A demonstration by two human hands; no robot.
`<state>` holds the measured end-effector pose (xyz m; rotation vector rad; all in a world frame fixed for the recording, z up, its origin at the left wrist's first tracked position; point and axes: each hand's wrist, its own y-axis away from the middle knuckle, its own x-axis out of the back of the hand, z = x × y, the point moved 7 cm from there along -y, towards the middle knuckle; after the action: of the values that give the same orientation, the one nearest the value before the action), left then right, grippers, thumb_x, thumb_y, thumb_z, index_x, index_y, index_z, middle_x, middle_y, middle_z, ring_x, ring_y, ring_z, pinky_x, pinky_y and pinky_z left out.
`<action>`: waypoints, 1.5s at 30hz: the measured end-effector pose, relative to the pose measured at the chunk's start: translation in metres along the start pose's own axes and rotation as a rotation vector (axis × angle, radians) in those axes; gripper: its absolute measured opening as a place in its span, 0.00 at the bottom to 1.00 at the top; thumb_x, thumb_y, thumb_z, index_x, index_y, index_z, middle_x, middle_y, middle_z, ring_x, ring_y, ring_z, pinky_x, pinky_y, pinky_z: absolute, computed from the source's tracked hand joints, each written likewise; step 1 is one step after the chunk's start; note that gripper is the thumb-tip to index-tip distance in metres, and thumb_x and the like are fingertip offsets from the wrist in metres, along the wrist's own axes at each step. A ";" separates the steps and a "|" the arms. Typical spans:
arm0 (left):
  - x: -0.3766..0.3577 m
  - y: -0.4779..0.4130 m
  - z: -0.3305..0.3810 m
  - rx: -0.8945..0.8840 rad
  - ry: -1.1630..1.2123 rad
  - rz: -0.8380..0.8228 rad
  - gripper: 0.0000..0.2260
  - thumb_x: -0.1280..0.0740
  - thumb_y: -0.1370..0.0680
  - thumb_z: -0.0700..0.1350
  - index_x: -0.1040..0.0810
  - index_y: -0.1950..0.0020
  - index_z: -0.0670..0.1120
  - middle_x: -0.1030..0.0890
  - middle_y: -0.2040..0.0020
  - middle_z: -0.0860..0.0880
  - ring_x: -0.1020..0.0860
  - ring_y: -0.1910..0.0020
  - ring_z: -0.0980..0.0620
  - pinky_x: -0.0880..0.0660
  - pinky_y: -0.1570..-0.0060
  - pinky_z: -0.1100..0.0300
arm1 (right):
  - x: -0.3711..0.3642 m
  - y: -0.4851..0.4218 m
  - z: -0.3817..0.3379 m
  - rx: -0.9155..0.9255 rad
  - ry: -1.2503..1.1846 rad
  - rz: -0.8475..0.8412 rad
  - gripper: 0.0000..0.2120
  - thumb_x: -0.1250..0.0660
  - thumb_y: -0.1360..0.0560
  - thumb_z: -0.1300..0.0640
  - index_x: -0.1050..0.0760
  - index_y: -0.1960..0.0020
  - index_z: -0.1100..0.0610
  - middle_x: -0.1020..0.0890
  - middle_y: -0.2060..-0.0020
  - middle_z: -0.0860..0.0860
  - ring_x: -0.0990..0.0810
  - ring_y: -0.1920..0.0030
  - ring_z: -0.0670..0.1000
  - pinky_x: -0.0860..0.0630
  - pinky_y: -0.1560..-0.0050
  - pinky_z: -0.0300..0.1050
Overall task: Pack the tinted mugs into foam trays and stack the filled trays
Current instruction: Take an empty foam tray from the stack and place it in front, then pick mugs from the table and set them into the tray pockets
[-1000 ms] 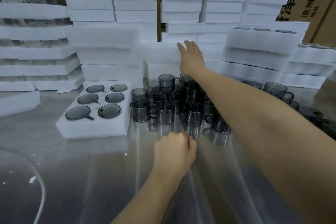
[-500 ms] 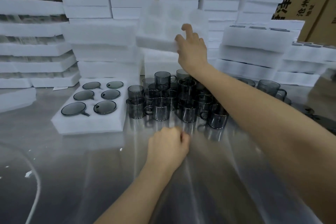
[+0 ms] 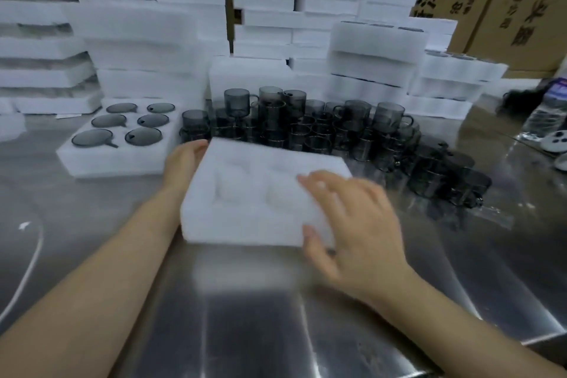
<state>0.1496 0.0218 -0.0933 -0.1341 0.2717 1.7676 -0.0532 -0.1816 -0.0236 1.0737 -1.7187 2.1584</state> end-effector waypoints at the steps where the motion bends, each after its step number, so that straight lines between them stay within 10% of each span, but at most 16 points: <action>1: 0.003 0.001 0.004 0.010 0.114 0.010 0.03 0.36 0.21 0.37 0.24 0.53 0.43 0.20 0.42 0.42 0.18 0.51 0.52 0.23 0.43 0.58 | 0.007 -0.001 0.015 -0.070 -0.090 0.109 0.21 0.41 0.27 0.52 0.24 0.38 0.58 0.20 0.45 0.52 0.22 0.48 0.51 0.31 0.46 0.49; 5: -0.001 0.010 0.006 0.027 0.328 -0.100 0.08 0.42 0.20 0.39 0.24 0.55 0.42 0.19 0.48 0.43 0.19 0.49 0.50 0.24 0.42 0.56 | -0.005 0.009 0.116 -0.678 -0.636 0.448 0.14 0.44 0.24 0.61 0.26 0.41 0.55 0.22 0.52 0.47 0.23 0.57 0.46 0.28 0.52 0.42; 8: -0.016 0.012 0.009 -0.039 0.115 -0.281 0.14 0.46 0.21 0.32 0.25 0.41 0.39 0.21 0.44 0.45 0.25 0.40 0.50 0.26 0.48 0.62 | -0.043 0.011 0.168 -0.857 -0.662 0.314 0.12 0.46 0.20 0.66 0.25 0.45 0.56 0.22 0.52 0.53 0.25 0.65 0.42 0.26 0.57 0.37; 17: -0.026 0.004 0.004 -0.086 0.045 -0.445 0.20 0.45 0.25 0.24 0.25 0.40 0.41 0.17 0.46 0.46 0.19 0.44 0.50 0.22 0.50 0.58 | -0.122 -0.034 0.161 -0.414 -0.432 -0.303 0.18 0.35 0.22 0.53 0.29 0.33 0.52 0.30 0.37 0.46 0.28 0.37 0.48 0.30 0.42 0.34; 21: -0.027 0.001 0.004 -0.119 0.021 -0.458 0.18 0.42 0.24 0.25 0.25 0.41 0.43 0.17 0.46 0.47 0.18 0.45 0.52 0.21 0.50 0.60 | -0.116 -0.037 0.164 -0.370 -0.356 -0.187 0.09 0.31 0.25 0.56 0.22 0.46 0.56 0.22 0.43 0.51 0.24 0.42 0.53 0.26 0.42 0.48; 26: -0.026 0.004 0.003 -0.156 -0.057 -0.415 0.13 0.37 0.23 0.31 0.22 0.43 0.45 0.16 0.45 0.49 0.18 0.45 0.55 0.22 0.50 0.62 | -0.059 -0.052 0.172 -0.506 -0.530 0.221 0.05 0.29 0.26 0.57 0.21 0.50 0.55 0.19 0.53 0.49 0.22 0.53 0.45 0.24 0.52 0.34; 33: -0.044 0.021 0.001 -0.310 -0.179 -0.278 0.08 0.34 0.22 0.36 0.20 0.51 0.48 0.15 0.55 0.57 0.18 0.56 0.60 0.22 0.54 0.66 | -0.021 -0.083 0.127 -0.587 -1.012 0.390 0.08 0.37 0.21 0.62 0.31 0.54 0.51 0.21 0.59 0.47 0.15 0.64 0.51 0.19 0.63 0.41; 45: -0.047 0.031 0.005 -0.300 -0.219 -0.266 0.04 0.30 0.23 0.45 0.20 0.49 0.51 0.17 0.46 0.47 0.19 0.46 0.50 0.24 0.40 0.52 | -0.081 -0.073 0.100 -0.663 -0.714 -0.068 0.15 0.30 0.26 0.49 0.24 0.54 0.62 0.18 0.55 0.55 0.20 0.54 0.52 0.25 0.54 0.48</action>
<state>0.1299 -0.0274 -0.0742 -0.1811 -0.1648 1.5331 0.0877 -0.2257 -0.0114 1.7316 -2.3607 1.0246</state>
